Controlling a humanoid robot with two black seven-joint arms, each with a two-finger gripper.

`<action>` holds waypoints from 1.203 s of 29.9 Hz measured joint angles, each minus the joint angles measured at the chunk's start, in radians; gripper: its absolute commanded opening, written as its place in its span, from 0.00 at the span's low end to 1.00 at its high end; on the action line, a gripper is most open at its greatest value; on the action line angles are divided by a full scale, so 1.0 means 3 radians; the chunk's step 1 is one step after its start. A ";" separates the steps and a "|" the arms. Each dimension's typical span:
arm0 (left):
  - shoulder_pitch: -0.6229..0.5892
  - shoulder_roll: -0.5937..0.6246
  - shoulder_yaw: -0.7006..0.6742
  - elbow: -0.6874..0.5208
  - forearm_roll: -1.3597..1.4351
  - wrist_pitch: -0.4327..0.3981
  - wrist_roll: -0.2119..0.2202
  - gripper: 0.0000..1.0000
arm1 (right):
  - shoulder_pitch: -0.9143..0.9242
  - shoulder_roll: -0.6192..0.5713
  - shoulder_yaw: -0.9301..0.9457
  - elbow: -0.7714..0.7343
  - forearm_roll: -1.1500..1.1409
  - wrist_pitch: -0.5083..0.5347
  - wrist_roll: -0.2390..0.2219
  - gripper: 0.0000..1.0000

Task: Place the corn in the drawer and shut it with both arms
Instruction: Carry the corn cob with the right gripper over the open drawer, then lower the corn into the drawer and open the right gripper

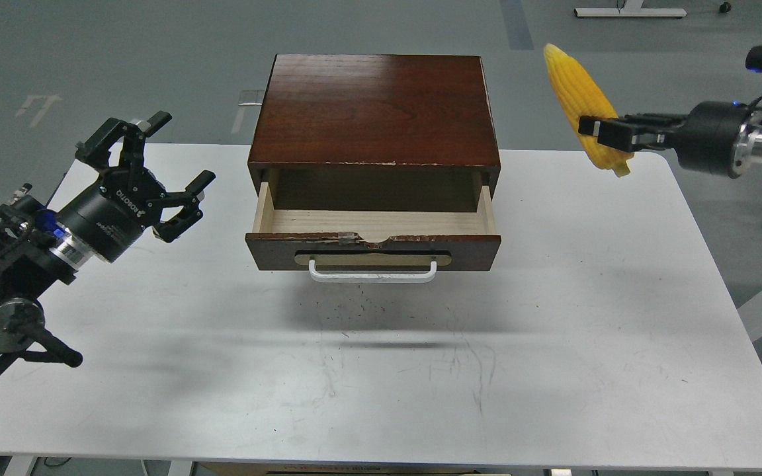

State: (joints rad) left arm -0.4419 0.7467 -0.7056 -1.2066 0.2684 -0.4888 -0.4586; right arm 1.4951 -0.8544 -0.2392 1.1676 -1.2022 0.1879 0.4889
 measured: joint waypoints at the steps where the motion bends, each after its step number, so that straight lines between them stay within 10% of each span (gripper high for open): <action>1: -0.0001 0.0003 0.0000 -0.0002 0.0000 0.0000 0.0000 1.00 | 0.0111 0.0067 -0.0071 0.0014 -0.0001 0.0016 -0.0001 0.14; 25: -0.0001 0.0054 0.0000 -0.0018 0.0005 0.0000 0.0001 1.00 | 0.1086 0.1759 -0.1351 -0.0050 -0.1107 -0.0522 0.0000 0.14; 36: -0.0001 0.0062 0.0000 -0.0018 0.0005 0.0000 0.0001 1.00 | 0.0889 0.2118 -0.1493 -0.0384 -0.1083 -0.0701 -0.0001 0.70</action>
State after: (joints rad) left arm -0.4422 0.7652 -0.7057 -1.2120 0.2700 -0.4887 -0.4584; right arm 1.7619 -0.2190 -0.6870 1.0523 -1.5271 -0.0223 0.4886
